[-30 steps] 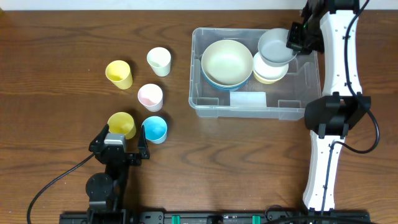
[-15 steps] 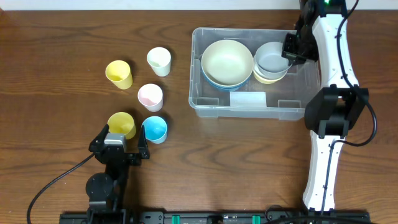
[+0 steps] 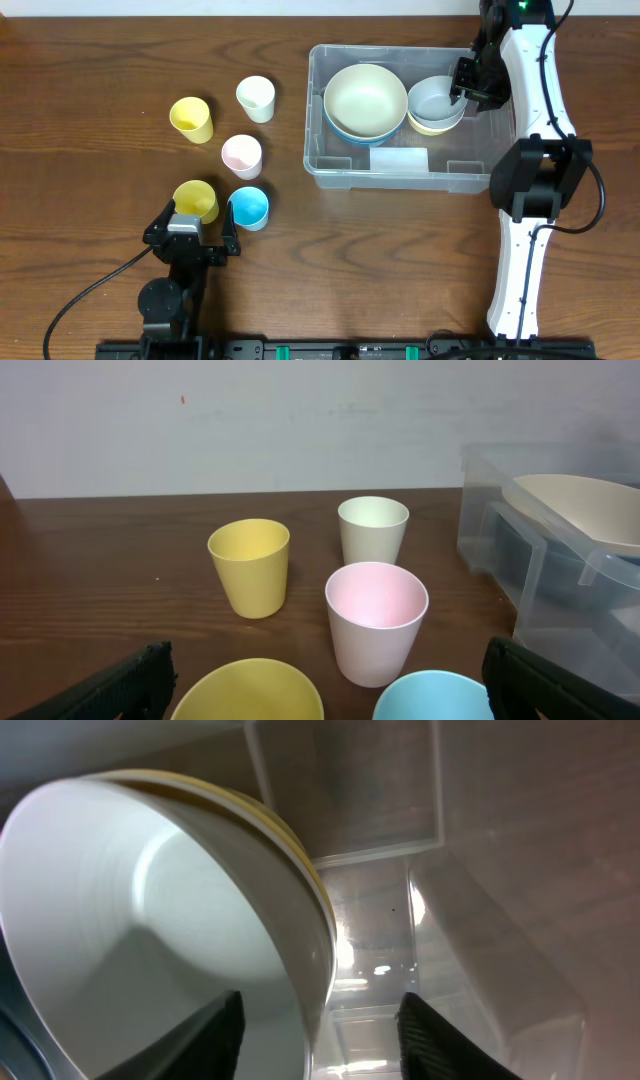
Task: Pack container
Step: 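Release the grey bowl and withdraw the right gripper to the right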
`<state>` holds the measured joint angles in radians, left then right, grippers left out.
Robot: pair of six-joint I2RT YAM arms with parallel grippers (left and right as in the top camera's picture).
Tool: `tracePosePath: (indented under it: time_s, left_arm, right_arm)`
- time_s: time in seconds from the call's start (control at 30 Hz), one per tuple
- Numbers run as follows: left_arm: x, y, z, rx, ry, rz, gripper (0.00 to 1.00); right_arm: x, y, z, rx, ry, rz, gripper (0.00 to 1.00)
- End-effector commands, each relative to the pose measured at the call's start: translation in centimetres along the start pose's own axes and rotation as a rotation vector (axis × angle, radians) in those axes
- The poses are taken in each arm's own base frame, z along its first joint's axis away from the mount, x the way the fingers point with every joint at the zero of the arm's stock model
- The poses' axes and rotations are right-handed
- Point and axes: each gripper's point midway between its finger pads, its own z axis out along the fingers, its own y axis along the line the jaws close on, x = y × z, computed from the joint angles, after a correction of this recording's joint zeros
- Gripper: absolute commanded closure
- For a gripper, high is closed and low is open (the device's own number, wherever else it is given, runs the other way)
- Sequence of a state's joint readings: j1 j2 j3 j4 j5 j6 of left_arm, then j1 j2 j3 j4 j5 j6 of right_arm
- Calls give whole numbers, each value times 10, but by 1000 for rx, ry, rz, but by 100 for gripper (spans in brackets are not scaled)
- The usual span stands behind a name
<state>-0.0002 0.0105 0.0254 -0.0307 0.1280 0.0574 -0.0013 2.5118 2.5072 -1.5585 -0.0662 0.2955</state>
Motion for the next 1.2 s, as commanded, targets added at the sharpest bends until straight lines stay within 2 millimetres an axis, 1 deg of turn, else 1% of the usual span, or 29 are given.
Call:
tracePosePath:
  time_s: [0.0, 0.07, 0.1, 0.33, 0.73, 0.93, 1.17]
  left_arm:
    - [16, 0, 1, 5, 44, 9, 2]
    - [16, 0, 1, 5, 44, 9, 2]
    - [16, 0, 1, 5, 44, 9, 2]
    - [16, 0, 1, 5, 44, 9, 2]
    - [16, 0, 1, 5, 44, 9, 2]
    - [16, 0, 1, 5, 44, 9, 2]
    - [16, 0, 1, 5, 44, 9, 2]
  right_arm:
    - [-1, -3, -13, -2, -27, 1, 62]
    - [-1, -3, -13, -2, -27, 1, 76]
    - [-1, -3, -13, -2, -27, 1, 80]
    - [-1, -3, -13, -2, -28, 1, 99]
    - [-5, -7, -14, -18, -36, 30, 99]
    - [-5, -2, -16, -111, -14, 35, 99]
    - [-6, -3, -19, -183, -2, 34, 99]
